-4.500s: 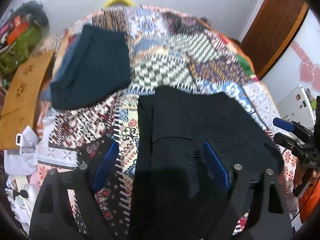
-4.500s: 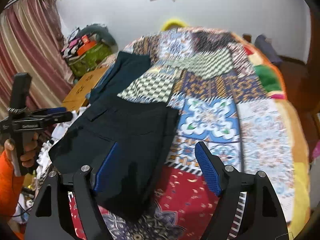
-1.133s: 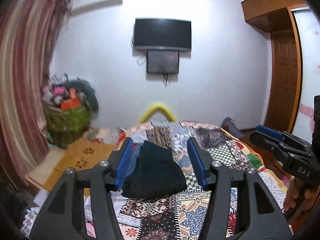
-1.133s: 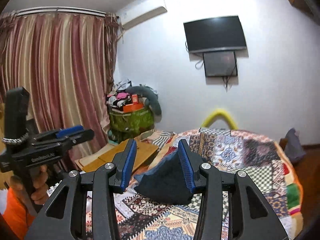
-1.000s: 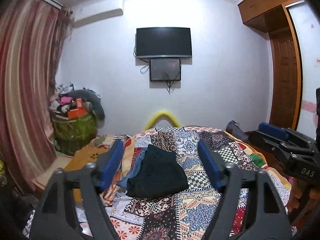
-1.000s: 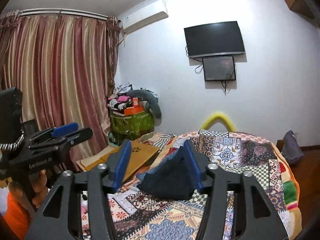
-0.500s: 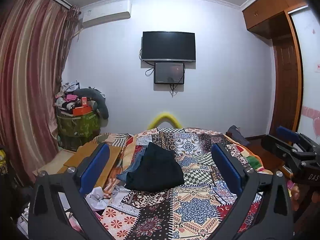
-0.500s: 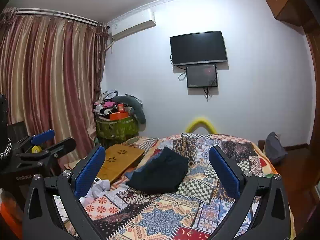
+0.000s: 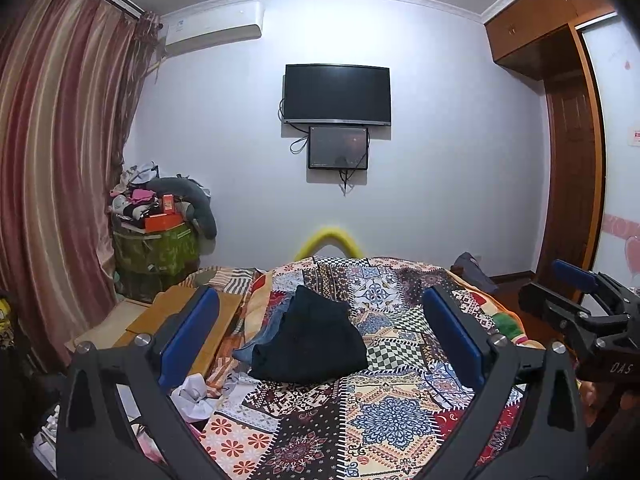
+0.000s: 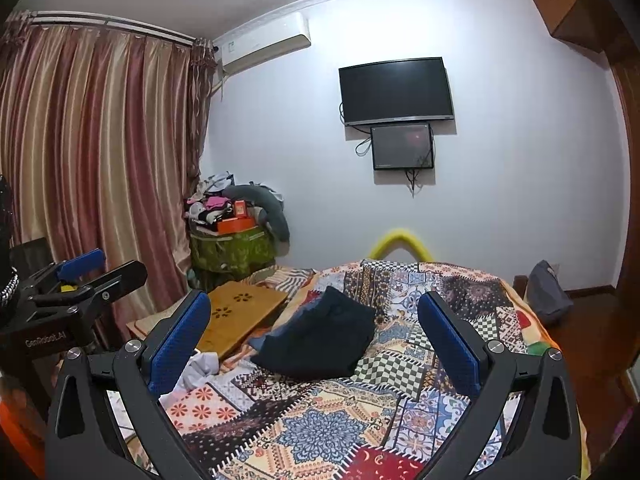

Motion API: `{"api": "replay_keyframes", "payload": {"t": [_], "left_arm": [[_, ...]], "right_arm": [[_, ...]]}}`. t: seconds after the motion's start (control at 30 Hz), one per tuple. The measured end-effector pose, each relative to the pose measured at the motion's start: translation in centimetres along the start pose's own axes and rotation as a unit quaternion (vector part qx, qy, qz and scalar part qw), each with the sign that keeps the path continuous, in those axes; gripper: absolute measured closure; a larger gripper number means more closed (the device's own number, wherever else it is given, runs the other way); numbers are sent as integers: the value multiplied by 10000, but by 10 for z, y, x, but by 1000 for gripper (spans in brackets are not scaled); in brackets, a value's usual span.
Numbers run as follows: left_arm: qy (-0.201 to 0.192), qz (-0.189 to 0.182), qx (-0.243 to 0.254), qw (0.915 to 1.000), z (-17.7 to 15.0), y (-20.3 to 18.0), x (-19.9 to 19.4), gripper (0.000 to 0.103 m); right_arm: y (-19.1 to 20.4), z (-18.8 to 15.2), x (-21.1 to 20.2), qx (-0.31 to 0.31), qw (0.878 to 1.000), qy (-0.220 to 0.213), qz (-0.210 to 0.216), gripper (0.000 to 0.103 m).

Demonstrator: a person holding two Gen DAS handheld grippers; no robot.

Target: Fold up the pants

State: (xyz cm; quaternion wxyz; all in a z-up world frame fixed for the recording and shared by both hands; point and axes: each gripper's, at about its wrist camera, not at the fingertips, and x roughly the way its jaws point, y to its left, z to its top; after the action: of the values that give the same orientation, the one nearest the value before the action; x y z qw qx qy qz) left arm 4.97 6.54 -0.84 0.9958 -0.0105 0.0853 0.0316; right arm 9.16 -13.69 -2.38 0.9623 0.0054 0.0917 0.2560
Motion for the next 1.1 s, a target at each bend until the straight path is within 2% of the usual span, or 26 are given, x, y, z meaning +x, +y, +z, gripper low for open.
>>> {"api": "replay_keyframes", "payload": {"t": [1.1], "left_arm": [[232, -300, -46, 9993, -4, -1, 12, 0]], "right_arm": [[-5, -1, -8, 228, 9997, 41, -71, 0]]}}
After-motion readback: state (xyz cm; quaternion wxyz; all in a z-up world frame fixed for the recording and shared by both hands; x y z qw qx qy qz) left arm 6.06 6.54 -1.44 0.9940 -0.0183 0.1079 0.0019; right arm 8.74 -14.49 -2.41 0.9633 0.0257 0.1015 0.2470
